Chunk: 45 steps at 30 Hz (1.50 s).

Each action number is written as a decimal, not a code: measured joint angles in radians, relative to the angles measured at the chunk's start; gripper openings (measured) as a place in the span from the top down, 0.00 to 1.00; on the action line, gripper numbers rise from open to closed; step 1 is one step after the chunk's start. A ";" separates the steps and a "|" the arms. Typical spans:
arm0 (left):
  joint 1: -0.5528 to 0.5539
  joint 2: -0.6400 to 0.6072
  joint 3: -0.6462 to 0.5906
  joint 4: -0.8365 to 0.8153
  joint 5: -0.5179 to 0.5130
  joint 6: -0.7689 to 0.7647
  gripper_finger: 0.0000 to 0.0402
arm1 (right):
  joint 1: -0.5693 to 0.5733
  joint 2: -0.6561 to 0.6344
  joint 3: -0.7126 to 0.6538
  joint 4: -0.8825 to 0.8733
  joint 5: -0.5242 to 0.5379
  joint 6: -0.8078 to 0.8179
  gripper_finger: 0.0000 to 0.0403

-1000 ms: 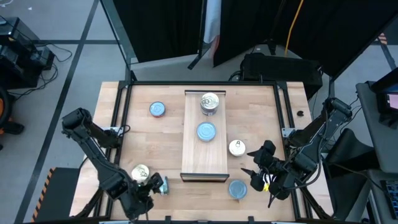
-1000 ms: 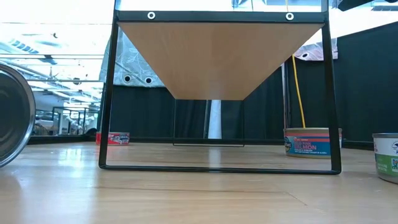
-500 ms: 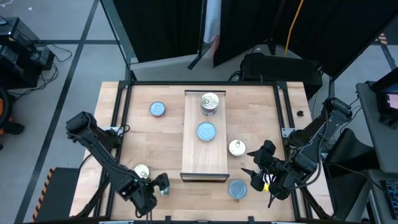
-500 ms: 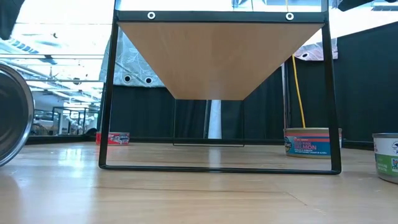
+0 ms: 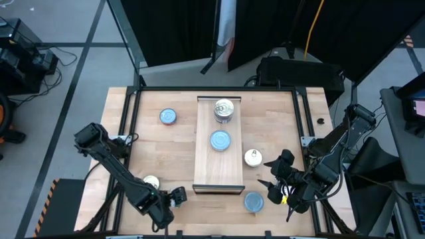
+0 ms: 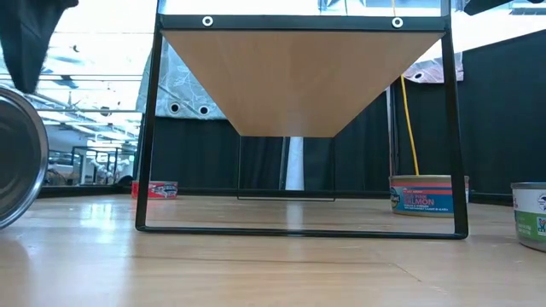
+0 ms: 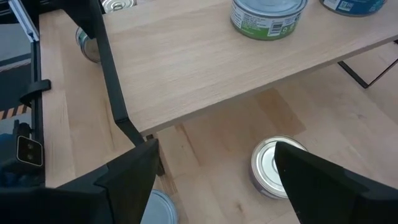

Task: Stack canned seafood by type on shelf
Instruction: Stack the green white soda can on the shelf

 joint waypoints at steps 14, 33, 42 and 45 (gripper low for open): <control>0.009 0.006 0.000 -0.006 0.011 0.018 0.46 | 0.000 0.000 0.000 0.000 0.000 -0.002 0.22; 0.029 0.030 0.006 0.012 0.074 -0.032 0.58 | 0.000 0.000 0.000 0.005 0.000 -0.002 0.22; 0.032 0.036 -0.001 -0.035 0.072 -0.065 0.58 | 0.000 0.000 0.000 0.005 0.000 -0.004 0.22; 0.032 0.034 -0.001 -0.035 0.058 -0.066 0.58 | 0.000 0.000 0.000 0.005 0.000 -0.004 0.22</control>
